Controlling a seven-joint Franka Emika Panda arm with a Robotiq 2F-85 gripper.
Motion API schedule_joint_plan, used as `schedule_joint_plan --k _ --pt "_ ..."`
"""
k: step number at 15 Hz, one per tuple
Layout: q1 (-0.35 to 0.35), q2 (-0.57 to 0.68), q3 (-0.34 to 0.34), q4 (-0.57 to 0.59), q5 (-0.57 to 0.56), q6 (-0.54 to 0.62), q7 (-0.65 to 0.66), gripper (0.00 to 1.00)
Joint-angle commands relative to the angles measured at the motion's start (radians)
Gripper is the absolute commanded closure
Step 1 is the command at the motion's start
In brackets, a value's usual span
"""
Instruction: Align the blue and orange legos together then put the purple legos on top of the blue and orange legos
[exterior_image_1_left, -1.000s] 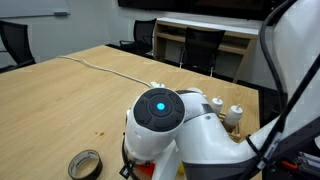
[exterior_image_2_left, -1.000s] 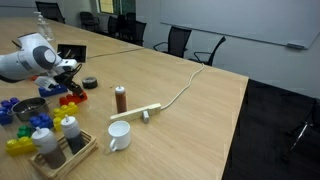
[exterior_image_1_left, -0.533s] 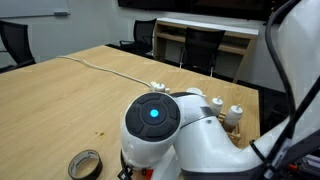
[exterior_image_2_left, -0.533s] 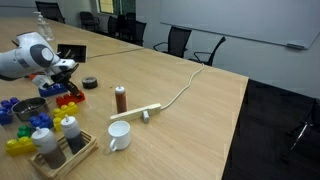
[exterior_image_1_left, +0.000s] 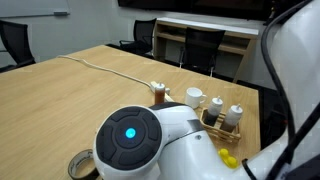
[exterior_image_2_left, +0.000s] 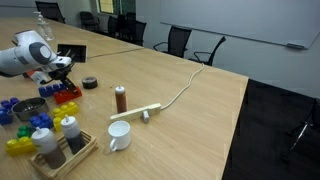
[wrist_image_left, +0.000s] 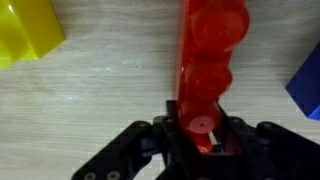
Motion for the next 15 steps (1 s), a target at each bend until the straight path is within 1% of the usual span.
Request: schedule_joint_plan --k 1,4,7,11,15 --pt "-0.002 0.056 0.024 0.107 0.03 -0.091 0.031 0.89" --pt "0.006 0.072 0.043 0.157 0.033 -0.154 0.078 0.89" --pt "0.014 0.07 0.05 0.167 0.03 -0.175 0.121 0.89" --pt "0.014 0.051 0.05 0.142 0.024 -0.171 0.168 0.89" --pt "0.012 0.039 0.065 0.123 0.024 -0.141 0.182 0.89"
